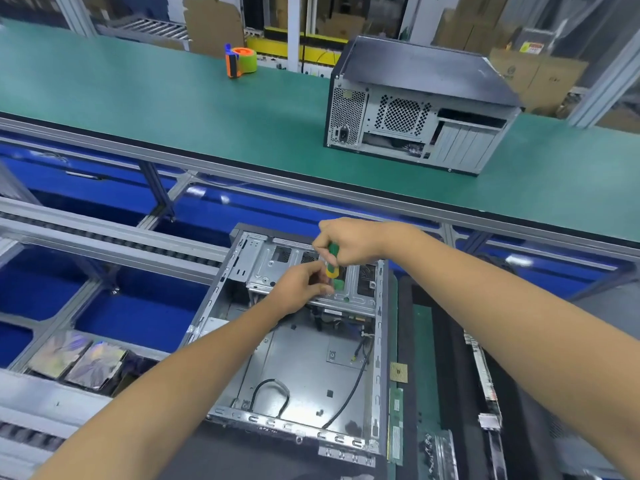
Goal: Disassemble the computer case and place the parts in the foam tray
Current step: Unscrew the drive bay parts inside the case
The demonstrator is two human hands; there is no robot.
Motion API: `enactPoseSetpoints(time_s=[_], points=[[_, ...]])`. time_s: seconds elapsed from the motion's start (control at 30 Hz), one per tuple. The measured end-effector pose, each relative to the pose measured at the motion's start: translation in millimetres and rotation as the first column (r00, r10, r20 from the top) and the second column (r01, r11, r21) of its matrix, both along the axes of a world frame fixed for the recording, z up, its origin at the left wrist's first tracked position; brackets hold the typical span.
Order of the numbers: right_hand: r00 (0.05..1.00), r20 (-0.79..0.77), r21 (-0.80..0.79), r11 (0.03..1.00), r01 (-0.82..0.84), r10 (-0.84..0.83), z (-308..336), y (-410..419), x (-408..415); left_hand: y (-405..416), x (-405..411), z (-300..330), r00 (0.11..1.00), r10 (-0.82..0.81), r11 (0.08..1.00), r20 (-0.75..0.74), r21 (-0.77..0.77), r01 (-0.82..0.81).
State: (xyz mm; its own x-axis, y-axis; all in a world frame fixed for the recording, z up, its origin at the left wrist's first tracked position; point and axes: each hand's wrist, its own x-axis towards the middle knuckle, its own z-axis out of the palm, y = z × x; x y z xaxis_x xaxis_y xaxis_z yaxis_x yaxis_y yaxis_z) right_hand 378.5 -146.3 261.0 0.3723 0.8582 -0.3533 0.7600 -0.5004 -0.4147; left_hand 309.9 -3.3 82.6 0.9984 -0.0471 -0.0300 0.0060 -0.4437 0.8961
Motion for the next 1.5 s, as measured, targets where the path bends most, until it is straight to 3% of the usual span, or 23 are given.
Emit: enactPoseSetpoints(time_s=[0.1,0.23,0.37,0.57,0.67,0.77,0.83,0.97,1.13,1.23,1.37,1.5], points=[[0.994,0.095,-0.035,0.998,0.057,-0.053,-0.2,0.6,-0.7,1.2,0.3,0.1,1.000,0.024,1.000,-0.004,-0.020,-0.024],[0.888,0.458,-0.135,0.982,0.129,-0.053,0.6,1.4,4.1,1.7,1.6,2.0,1.000,0.012,0.999,-0.015,-0.050,-0.013],[0.939,0.345,-0.152,0.985,0.076,-0.019,5.7,1.4,3.7,1.5,1.3,5.1,0.999,-0.004,0.996,-0.051,-0.094,-0.001],[0.999,0.036,-0.047,0.999,0.007,-0.005,8.7,-0.2,-4.8,1.2,1.8,4.3,0.993,-0.023,0.990,-0.114,-0.141,0.006],[0.995,0.102,-0.057,0.998,0.012,-0.006,5.0,3.0,-5.1,0.8,2.0,2.4,0.994,0.003,0.989,-0.113,-0.144,-0.019],[0.916,0.400,-0.185,0.982,0.048,0.030,4.7,6.7,-3.1,0.0,1.6,3.3,0.995,0.004,0.993,-0.097,-0.121,-0.016],[0.862,0.503,-0.217,0.974,0.063,0.056,5.4,6.3,0.4,1.0,1.4,5.9,0.998,-0.015,0.998,-0.067,-0.066,0.010],[0.937,0.345,-0.159,0.987,0.000,0.055,6.2,1.9,6.7,4.9,5.1,10.0,0.997,-0.069,0.997,-0.037,0.036,0.070],[0.990,0.133,-0.046,0.998,-0.037,0.043,3.8,1.3,5.3,9.6,7.2,12.1,0.990,-0.121,0.991,-0.077,0.053,0.125],[0.985,0.170,-0.069,0.998,0.004,0.008,2.5,-1.5,6.8,10.1,7.3,11.8,0.987,-0.134,0.991,-0.085,0.012,0.136],[0.904,0.421,-0.171,0.985,-0.002,0.075,5.0,-1.0,6.1,9.7,6.4,13.1,0.987,-0.138,0.990,-0.083,-0.009,0.138],[0.938,0.335,-0.133,0.990,-0.047,0.089,7.4,-0.5,6.4,7.6,5.5,13.5,0.988,-0.126,0.992,-0.091,-0.033,0.124]])
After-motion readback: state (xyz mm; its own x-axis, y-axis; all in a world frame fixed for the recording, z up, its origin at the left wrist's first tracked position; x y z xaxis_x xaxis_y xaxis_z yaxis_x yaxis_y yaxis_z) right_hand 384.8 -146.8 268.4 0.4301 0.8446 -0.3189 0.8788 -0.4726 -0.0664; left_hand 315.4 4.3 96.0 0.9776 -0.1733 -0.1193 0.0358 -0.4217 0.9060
